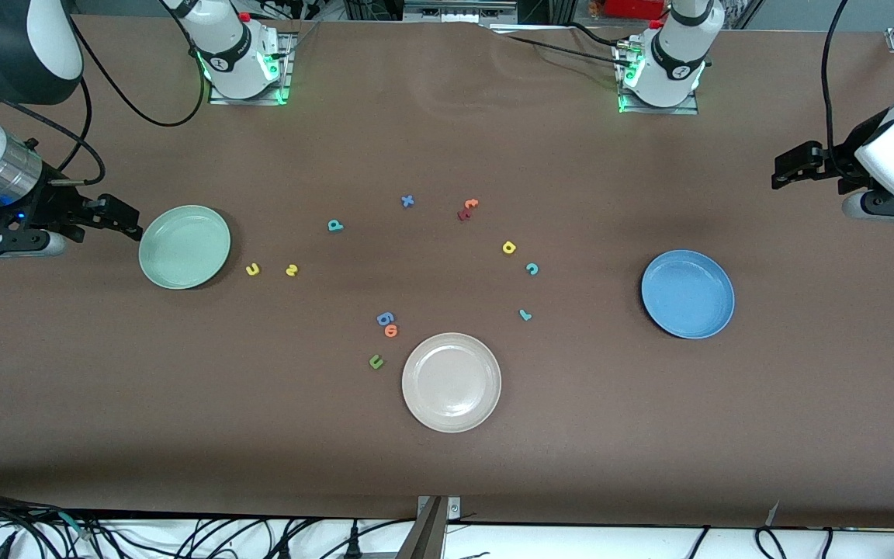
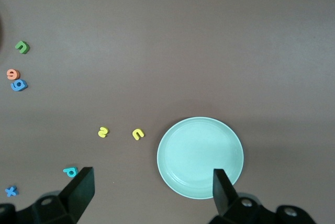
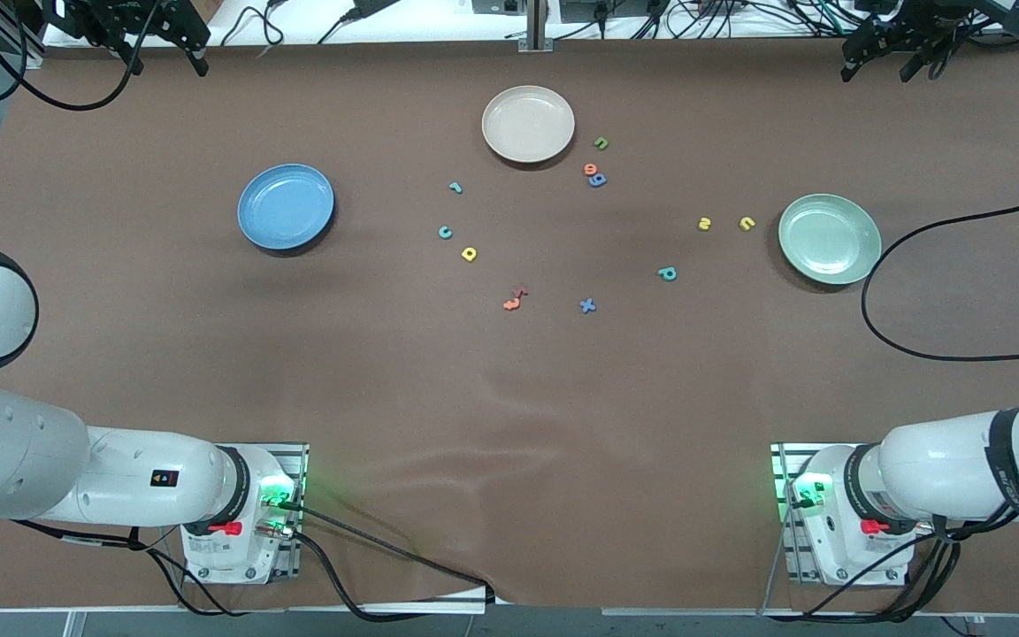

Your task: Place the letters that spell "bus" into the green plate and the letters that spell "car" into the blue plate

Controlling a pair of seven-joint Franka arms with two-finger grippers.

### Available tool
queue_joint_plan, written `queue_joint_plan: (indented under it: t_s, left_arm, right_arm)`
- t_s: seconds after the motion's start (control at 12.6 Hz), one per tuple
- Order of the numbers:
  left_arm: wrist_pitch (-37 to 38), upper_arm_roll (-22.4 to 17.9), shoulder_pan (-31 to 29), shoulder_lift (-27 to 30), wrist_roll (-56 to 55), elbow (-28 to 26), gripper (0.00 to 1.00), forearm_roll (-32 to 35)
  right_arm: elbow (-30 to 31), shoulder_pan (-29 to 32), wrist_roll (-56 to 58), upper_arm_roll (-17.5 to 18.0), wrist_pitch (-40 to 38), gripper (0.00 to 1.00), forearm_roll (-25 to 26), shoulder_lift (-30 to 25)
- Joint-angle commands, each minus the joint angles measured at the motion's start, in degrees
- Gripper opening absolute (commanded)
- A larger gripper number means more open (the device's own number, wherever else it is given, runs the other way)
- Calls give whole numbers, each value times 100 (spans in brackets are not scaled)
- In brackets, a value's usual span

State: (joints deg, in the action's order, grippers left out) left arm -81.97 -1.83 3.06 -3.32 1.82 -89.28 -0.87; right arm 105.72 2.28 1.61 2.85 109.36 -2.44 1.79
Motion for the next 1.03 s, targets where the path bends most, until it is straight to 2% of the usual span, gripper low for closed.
queue_joint_plan:
  t_s: [0.0,0.95]
  left_arm:
    - [-12,-19,-24,-81,117,130,100,-98]
    - [-12,-19,-16,-90,108,130,100,-54]
  right_arm:
    - [1,62,6,31,-46,100,-64,-38]
    - [-113,71,50,-4,-64,100,-72,-56]
